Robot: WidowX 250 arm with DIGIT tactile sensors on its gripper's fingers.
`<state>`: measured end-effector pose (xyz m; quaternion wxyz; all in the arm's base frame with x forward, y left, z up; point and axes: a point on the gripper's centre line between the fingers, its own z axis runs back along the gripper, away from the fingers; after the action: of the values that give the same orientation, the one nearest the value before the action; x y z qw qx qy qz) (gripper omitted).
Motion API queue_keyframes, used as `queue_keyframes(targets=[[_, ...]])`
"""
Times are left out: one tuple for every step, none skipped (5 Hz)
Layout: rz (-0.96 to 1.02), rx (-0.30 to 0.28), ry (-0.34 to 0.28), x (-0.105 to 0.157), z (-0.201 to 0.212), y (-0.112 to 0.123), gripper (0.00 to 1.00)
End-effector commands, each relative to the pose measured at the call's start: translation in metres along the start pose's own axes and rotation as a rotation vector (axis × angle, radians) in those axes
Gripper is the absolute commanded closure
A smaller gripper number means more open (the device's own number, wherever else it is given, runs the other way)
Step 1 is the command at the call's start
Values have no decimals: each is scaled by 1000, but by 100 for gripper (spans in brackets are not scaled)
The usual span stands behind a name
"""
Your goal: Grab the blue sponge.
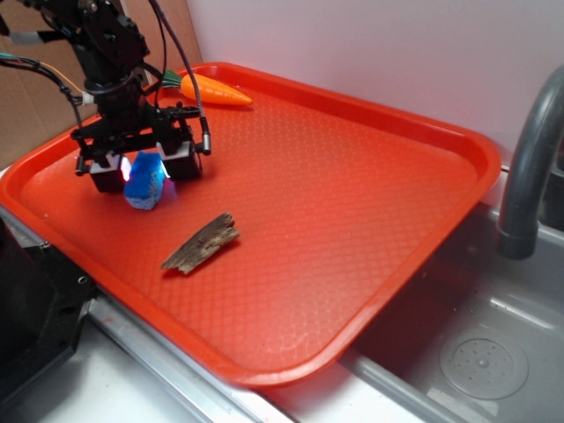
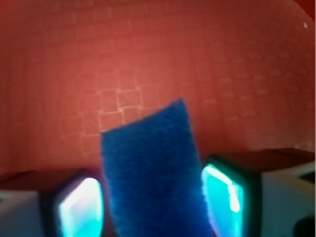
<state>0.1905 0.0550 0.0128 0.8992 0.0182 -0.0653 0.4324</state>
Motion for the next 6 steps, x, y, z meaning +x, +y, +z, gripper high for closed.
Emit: queue_keyframes(targets=[[60,-20,33,-2,32,21,100],[65,-44,34,7,73,31,100],[-195,20,-24,8,125,14,100],[-400,-59,-12,3,163,-12,100],[-656,-43,-13,-8,165,-37,100],[-893,-100,-7,-11,168,-38,100]])
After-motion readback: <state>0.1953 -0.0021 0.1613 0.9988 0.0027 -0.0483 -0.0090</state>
